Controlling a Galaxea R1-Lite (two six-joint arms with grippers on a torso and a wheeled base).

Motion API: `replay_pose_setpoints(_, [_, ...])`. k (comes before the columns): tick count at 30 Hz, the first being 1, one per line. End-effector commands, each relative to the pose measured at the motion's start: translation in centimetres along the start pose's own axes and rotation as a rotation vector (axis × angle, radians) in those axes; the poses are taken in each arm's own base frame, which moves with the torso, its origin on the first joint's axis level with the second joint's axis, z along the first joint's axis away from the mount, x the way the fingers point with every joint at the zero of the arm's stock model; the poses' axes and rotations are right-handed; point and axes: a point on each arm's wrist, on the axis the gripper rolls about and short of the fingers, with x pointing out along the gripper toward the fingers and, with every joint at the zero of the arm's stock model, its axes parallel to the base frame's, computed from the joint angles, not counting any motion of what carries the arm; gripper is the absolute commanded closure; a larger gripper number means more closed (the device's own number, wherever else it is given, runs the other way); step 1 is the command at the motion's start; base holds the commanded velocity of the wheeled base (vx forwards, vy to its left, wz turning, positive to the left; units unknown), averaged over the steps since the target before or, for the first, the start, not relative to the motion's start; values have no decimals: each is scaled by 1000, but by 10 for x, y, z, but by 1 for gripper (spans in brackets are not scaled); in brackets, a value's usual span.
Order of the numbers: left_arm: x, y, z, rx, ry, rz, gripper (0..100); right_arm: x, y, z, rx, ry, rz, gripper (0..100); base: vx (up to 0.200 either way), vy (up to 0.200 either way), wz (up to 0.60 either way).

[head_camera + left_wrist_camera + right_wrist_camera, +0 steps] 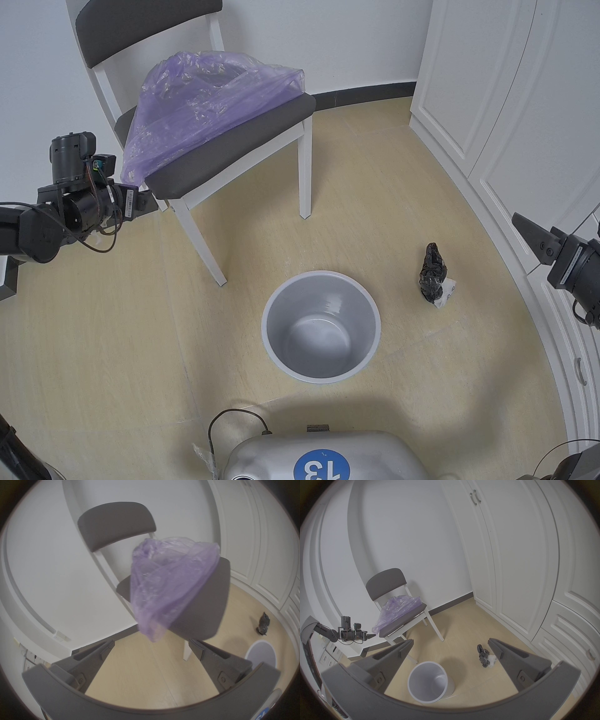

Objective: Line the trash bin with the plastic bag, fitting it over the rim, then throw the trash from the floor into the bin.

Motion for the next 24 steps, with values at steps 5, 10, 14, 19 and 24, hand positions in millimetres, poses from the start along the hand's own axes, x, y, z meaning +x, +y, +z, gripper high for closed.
replay_pose_setpoints(5, [11,24,12,-36,-42,62,0,1,1,1,2,-3,2,0,0,0,0])
replay_pose_setpoints(10, [13,19,12,-33,-41,51,0,1,1,1,3,-5,4,0,0,0,0])
replay_pose_setpoints(14, [19,14,8,-29,-28,45,0,0,0,2,4,-8,3,0,0,0,0])
replay_pose_setpoints(19, [24,12,10,-28,-34,46,0,0,1,3,8,-13,4,0,0,0,0])
replay_pose_setpoints(24, [28,13,16,-34,-54,56,0,-1,0,2,5,-10,3,0,0,0,0])
